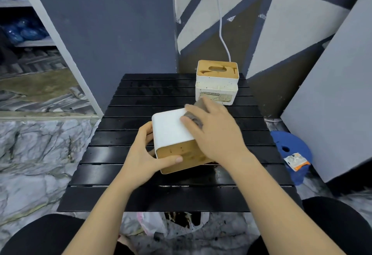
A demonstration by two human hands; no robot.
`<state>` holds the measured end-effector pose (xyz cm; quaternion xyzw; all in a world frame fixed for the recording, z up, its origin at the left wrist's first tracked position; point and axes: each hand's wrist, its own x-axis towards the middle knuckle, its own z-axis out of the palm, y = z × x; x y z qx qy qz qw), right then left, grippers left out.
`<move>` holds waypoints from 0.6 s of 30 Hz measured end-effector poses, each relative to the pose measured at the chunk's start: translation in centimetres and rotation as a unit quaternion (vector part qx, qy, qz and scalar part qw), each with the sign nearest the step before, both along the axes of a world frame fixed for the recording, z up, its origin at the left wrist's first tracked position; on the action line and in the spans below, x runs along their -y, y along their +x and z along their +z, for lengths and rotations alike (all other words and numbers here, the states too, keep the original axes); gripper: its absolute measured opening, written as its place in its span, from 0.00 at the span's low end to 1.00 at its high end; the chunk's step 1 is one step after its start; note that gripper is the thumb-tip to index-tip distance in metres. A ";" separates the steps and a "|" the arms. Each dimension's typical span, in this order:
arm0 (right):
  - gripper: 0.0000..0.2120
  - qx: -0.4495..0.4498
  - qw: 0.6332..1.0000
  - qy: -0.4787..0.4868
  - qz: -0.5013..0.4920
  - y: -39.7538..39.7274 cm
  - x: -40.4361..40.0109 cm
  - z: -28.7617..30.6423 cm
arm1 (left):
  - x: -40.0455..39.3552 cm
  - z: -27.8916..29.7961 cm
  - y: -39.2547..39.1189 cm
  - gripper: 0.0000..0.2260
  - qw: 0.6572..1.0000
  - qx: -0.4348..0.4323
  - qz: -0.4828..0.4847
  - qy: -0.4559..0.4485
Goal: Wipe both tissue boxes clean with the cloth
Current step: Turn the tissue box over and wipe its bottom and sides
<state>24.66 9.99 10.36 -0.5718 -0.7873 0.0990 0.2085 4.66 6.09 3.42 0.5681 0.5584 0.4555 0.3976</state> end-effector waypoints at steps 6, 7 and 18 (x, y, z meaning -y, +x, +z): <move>0.15 -0.439 0.889 -0.103 -0.075 3.6 1.7 -2.8 | 0.3 0.5 0.1 0.50 1.000 -0.012 -0.009 -0.013; 0.13 -0.485 0.861 -0.108 -0.106 4.0 1.8 -3.5 | 0.2 0.6 0.0 0.50 1.000 -0.015 -0.015 -0.018; 0.18 -0.334 0.941 0.043 0.038 1.9 1.2 0.9 | -1.7 10.5 2.5 0.66 0.915 -0.378 -0.141 -0.012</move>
